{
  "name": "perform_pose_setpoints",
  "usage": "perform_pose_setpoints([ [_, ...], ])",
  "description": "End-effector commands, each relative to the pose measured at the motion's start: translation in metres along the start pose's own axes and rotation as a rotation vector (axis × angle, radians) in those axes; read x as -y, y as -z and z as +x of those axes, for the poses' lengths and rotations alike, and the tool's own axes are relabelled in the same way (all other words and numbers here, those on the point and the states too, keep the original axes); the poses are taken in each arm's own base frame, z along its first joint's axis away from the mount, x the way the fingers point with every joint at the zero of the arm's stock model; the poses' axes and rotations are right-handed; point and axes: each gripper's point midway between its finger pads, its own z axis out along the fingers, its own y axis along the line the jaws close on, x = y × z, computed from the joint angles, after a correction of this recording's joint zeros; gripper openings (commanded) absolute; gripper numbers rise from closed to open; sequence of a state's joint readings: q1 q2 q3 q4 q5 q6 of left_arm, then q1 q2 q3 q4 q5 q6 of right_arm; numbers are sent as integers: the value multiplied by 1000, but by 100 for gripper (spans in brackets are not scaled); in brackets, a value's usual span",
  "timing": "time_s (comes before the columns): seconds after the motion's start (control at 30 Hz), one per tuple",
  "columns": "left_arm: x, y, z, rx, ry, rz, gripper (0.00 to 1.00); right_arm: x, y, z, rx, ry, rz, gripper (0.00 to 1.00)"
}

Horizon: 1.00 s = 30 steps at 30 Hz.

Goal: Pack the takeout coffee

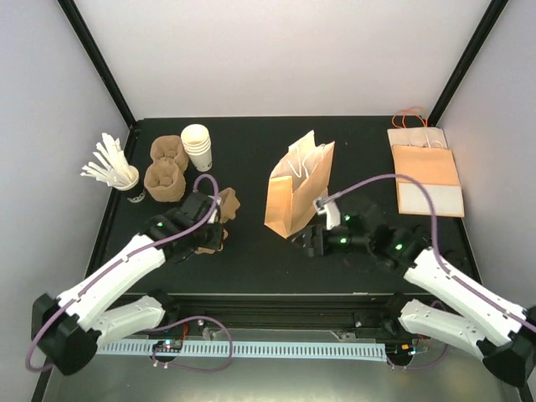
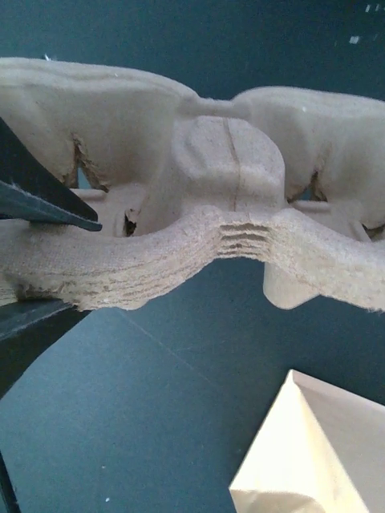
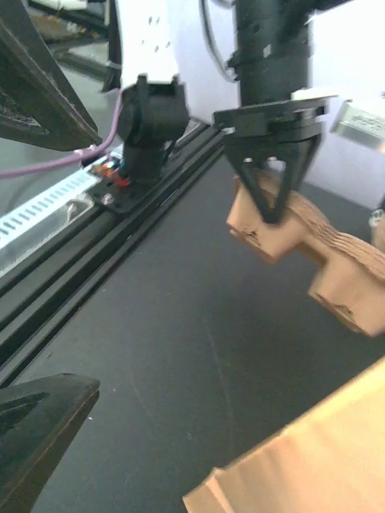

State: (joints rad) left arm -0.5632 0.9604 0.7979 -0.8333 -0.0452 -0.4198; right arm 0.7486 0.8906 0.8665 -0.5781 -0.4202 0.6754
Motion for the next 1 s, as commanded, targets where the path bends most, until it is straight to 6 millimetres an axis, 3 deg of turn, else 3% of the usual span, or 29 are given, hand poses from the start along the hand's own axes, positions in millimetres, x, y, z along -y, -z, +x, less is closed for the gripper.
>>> perform_pose_setpoints([
  [0.0, 12, -18, -9, 29, 1, -76, 29, -8, -42, 5, 105, -6, -72, 79],
  [0.13, 48, -25, 4, -48, -38, 75, 70, -7, -70, 21, 152, -22, -128, 80],
  [0.17, 57, -24, 7, -59, -43, 129, 77, -6, -76, 25, 154, -35, -135, 81],
  [0.23, 69, -20, 13, -75, -53, 216, 81, -1, -87, 32, 150, -68, -146, 81],
  [0.33, 65, -15, 17, -76, -56, 245, 76, 5, -104, 42, 136, -104, -154, 80],
  [0.43, 59, -13, 19, -74, -38, 276, 53, 7, -117, 48, 136, -120, -150, 78],
  [0.5, 62, -11, 22, -89, -32, 329, 47, 7, -125, 51, 149, -150, -159, 77],
  [0.63, 76, -7, 36, -165, -78, 423, 50, 17, -140, 65, 148, -234, -204, 65],
  [0.77, 80, -14, 50, -233, -94, 429, 44, 26, -156, 74, 128, -276, -207, 51],
  [0.9, 84, -23, 52, -245, -113, 421, 42, 31, -166, 75, 141, -298, -223, 38],
  [0.97, 84, -31, 54, -253, -115, 414, 41, 33, -173, 76, 134, -303, -220, 36],
])
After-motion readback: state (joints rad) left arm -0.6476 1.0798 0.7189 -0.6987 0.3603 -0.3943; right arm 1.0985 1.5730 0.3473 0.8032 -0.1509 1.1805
